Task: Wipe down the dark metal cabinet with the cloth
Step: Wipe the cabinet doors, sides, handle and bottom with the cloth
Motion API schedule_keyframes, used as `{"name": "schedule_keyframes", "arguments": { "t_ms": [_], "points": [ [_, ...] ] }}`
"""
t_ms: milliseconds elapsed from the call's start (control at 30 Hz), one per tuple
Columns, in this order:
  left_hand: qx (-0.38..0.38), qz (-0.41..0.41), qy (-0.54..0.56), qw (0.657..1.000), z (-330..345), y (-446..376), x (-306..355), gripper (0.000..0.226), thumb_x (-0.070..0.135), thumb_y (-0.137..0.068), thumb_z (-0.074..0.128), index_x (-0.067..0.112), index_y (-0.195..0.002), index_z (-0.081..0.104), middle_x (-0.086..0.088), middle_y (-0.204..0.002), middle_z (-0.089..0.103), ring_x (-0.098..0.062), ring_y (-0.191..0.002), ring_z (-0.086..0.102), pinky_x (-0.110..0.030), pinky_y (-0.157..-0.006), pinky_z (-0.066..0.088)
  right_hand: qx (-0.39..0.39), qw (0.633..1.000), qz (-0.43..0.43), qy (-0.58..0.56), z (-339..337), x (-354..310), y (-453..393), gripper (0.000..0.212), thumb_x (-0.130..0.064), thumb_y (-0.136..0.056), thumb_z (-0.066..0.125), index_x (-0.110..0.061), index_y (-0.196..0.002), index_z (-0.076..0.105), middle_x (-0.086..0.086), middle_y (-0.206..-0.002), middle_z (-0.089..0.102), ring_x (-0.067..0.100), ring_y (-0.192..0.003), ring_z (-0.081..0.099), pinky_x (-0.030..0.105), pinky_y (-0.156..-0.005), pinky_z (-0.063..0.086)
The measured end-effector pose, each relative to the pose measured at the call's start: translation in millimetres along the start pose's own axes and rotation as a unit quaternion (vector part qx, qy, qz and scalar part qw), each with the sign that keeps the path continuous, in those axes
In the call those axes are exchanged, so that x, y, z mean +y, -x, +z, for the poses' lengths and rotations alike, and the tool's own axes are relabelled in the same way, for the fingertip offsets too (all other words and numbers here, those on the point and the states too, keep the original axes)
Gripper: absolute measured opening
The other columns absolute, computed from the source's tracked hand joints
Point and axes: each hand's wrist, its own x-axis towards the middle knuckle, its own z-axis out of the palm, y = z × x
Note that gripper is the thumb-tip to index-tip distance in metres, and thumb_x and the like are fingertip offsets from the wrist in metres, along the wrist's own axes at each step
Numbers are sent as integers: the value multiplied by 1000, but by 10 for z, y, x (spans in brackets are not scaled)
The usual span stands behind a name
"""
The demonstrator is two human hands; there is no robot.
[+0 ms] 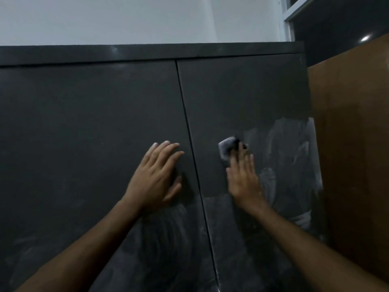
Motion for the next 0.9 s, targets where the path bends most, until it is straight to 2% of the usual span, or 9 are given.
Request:
{"name": "schedule_keyframes", "arguments": {
  "t_ms": [67, 133, 267, 333, 467, 533, 667, 733, 900],
  "points": [
    [-2, -8, 3, 1000, 124, -239, 200, 66, 44, -96, 49, 5, -148, 53, -18, -159, 46, -36, -153, 35, -57, -126, 27, 35, 991, 129, -21, -73, 133, -417, 59, -22, -106, 37, 3, -158, 21, 29, -164, 17, 46, -151, 22, 56, -123, 19],
    [-5, -32, 12, 999, 273, -448, 385, 67, 43, -97, 48, 6, -152, 50, -17, -163, 41, -33, -157, 30, -55, -129, 23, 50, 983, 168, -50, -101, 22, -707, 61, -24, -106, 38, 2, -158, 21, 29, -164, 17, 47, -152, 19, 55, -125, 14],
    [3, -68, -20, 998, 573, -613, 529, 71, 43, -98, 51, 5, -157, 42, -15, -168, 33, -32, -160, 22, -53, -131, 15, 17, 996, -87, -26, 110, 144, -207, 56, -26, -106, 37, -3, -157, 31, 26, -165, 19, 47, -152, 18, 58, -124, 21],
    [14, -63, -52, 997, 664, -587, 501, 72, 46, -99, 50, 6, -159, 40, -13, -170, 30, -30, -161, 19, -53, -131, 15, 4, 991, -131, 0, 92, 588, -3, 54, -26, -105, 40, -1, -153, 40, 26, -163, 24, 46, -149, 27, 61, -118, 30],
    [17, -68, -85, 994, 724, -568, 482, 75, 54, -102, 46, 7, -160, 37, -12, -171, 27, -29, -162, 15, -52, -132, 13, 57, 994, 90, -39, -76, 930, -584, 58, -30, -105, 30, -2, -156, 32, 29, -162, 23, 45, -149, 29, 59, -122, 23],
    [17, -72, -93, 993, 731, -570, 495, 77, 55, -102, 45, 7, -160, 37, -12, -171, 27, -29, -162, 16, -52, -132, 13, 63, 988, 123, -63, -108, 702, -785, 59, -31, -105, 31, -3, -157, 31, 29, -163, 21, 48, -150, 24, 58, -123, 19],
    [27, -72, -95, 993, 716, -575, 506, 77, 56, -100, 45, 7, -160, 38, -12, -171, 28, -29, -162, 17, -51, -132, 13, 25, 990, -137, -18, 77, 804, -267, 54, -24, -105, 45, -4, -155, 38, 27, -163, 23, 49, -151, 20, 60, -119, 29],
    [26, -72, -97, 992, 717, -578, 507, 78, 56, -100, 44, 7, -159, 39, -12, -170, 30, -30, -161, 18, -51, -132, 13, 14, 984, -179, 5, 47, 1246, -147, 54, -21, -103, 51, -1, -152, 40, 29, -160, 27, 50, -148, 26, 63, -114, 35],
    [23, -80, -111, 990, 725, -580, 529, 79, 57, -99, 44, 5, -159, 39, -15, -169, 31, -32, -160, 20, -53, -131, 14, 41, 993, 98, -59, -145, 1559, -850, 57, -26, -108, 35, -3, -159, 24, 28, -165, 16, 46, -153, 17, 59, -125, 13]
  ]
}}
